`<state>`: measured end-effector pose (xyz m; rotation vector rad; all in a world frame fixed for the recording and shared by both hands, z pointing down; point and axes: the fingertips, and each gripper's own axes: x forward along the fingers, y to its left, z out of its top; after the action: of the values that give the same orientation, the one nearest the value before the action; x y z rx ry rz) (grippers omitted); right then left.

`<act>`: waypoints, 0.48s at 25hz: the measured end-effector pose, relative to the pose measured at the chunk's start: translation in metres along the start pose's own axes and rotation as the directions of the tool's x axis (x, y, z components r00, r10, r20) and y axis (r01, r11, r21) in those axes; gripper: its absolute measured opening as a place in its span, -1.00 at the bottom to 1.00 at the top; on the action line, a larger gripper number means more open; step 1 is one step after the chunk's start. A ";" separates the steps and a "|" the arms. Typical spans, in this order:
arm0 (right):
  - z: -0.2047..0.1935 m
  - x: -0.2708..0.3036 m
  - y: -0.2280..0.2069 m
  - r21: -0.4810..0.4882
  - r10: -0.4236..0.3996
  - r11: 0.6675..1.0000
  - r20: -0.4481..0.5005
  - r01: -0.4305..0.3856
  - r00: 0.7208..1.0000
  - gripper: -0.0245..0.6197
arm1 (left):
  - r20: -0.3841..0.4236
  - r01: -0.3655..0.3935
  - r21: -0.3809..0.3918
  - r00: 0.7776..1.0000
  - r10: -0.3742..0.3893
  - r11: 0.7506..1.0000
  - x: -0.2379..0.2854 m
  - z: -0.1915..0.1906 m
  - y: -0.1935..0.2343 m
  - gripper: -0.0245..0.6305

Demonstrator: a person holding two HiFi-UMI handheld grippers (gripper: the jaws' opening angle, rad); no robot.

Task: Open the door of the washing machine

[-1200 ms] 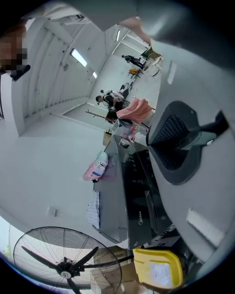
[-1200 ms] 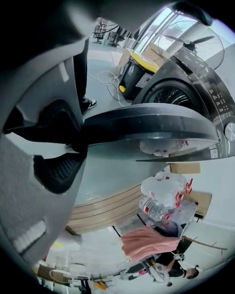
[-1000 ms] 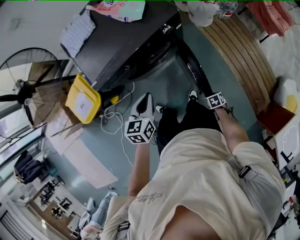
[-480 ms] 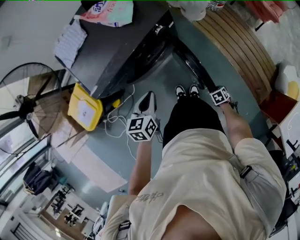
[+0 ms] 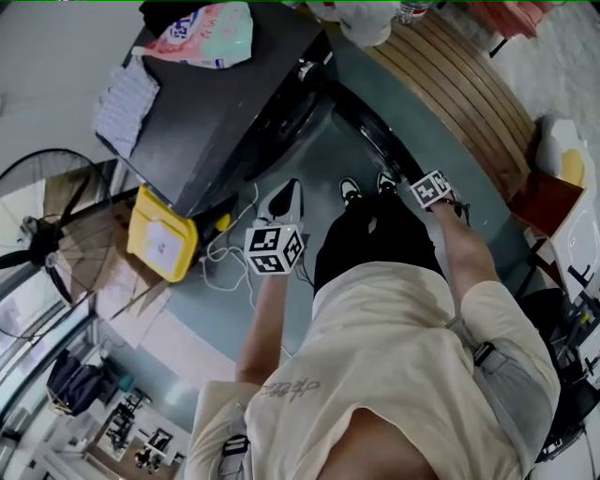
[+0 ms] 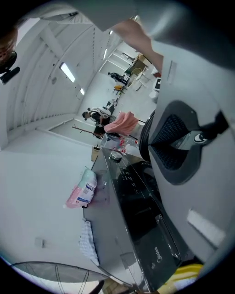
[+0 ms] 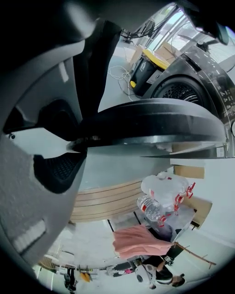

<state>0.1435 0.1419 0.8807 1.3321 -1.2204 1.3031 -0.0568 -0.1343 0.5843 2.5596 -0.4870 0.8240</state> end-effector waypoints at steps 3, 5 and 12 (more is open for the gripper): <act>0.002 0.001 -0.011 -0.006 0.000 1.000 0.025 0.000 1.000 -0.68 | -0.013 0.003 -0.006 1.000 -0.003 1.000 0.006 0.002 -0.003 -0.88; 0.005 0.000 -0.023 -0.022 -0.010 1.000 0.023 0.011 1.000 -0.68 | -0.018 0.007 -0.002 1.000 -0.007 1.000 0.011 0.007 -0.006 -0.88; 0.007 -0.001 -0.068 -0.122 0.009 0.993 0.015 -0.008 1.000 -0.68 | -0.025 -0.051 -0.007 0.998 0.051 0.999 0.041 0.033 -0.019 -0.88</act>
<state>0.2123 0.1438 0.8818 1.2531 -1.2963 1.2068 -0.0015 -0.1414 0.5797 2.5366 -0.5494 0.8685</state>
